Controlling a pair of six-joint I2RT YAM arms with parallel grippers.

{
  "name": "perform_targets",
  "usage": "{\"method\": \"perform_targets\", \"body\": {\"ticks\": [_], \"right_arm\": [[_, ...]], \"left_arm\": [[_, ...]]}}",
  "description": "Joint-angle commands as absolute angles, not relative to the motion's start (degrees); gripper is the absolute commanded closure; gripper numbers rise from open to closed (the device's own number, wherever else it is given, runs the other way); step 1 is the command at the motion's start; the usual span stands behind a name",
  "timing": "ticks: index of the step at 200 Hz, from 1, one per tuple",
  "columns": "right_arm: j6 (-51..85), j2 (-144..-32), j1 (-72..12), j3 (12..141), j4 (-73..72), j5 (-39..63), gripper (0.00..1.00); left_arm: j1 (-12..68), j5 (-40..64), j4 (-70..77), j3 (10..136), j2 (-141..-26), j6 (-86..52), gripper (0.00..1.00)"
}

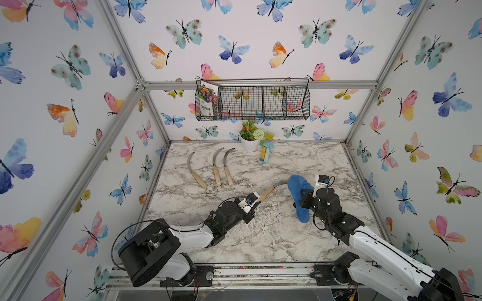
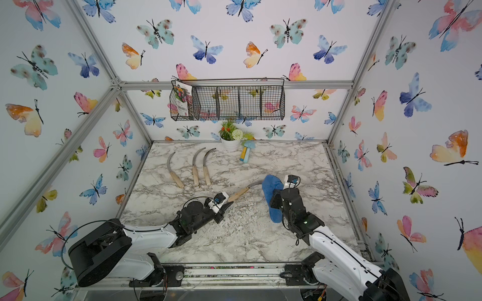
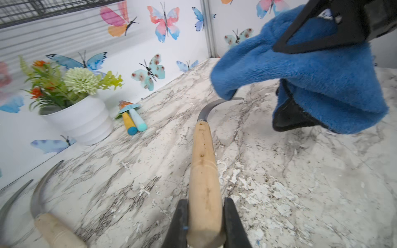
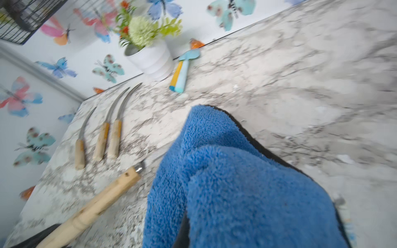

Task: Wipe small sickles with rags
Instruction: Wipe the small sickle.

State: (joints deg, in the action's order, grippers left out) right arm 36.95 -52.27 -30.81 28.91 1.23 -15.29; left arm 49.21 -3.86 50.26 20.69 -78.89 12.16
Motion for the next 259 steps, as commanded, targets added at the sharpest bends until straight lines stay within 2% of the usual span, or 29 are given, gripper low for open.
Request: {"method": "perform_targets", "body": {"ticks": [1, 37, 71, 135, 171, 186, 259], "right_arm": [[39.8, -50.7, -25.5, 30.4, 9.1, -20.4, 0.98], [39.3, -53.0, -21.8, 31.5, 9.8, -27.5, 0.98], [38.9, -66.5, -21.6, 38.0, 15.6, -34.1, 0.98], [33.7, -85.0, -21.6, 45.4, 11.7, -25.2, 0.98], [31.1, -92.6, -21.6, 49.2, 9.3, -21.1, 0.98], [30.5, -95.9, -21.6, 50.8, 8.9, -19.4, 0.98], [30.8, -100.7, -21.6, 52.6, 8.3, -20.6, 0.98]], "left_arm": [[49.5, -14.0, 54.2, 19.5, -76.3, 12.1, 1.0], [51.3, -16.2, 58.7, 17.0, -75.7, 15.8, 1.0], [52.9, -18.8, 60.7, 17.4, -78.9, 19.4, 1.0], [56.6, -19.6, 65.5, 18.3, -86.0, 27.5, 1.0], [57.4, -12.3, 68.9, 16.6, -87.4, 30.1, 1.0], [58.0, -13.5, 68.7, 17.2, -88.1, 31.2, 1.0], [60.7, -18.2, 78.2, 16.4, -94.6, 36.9, 1.0]]}}
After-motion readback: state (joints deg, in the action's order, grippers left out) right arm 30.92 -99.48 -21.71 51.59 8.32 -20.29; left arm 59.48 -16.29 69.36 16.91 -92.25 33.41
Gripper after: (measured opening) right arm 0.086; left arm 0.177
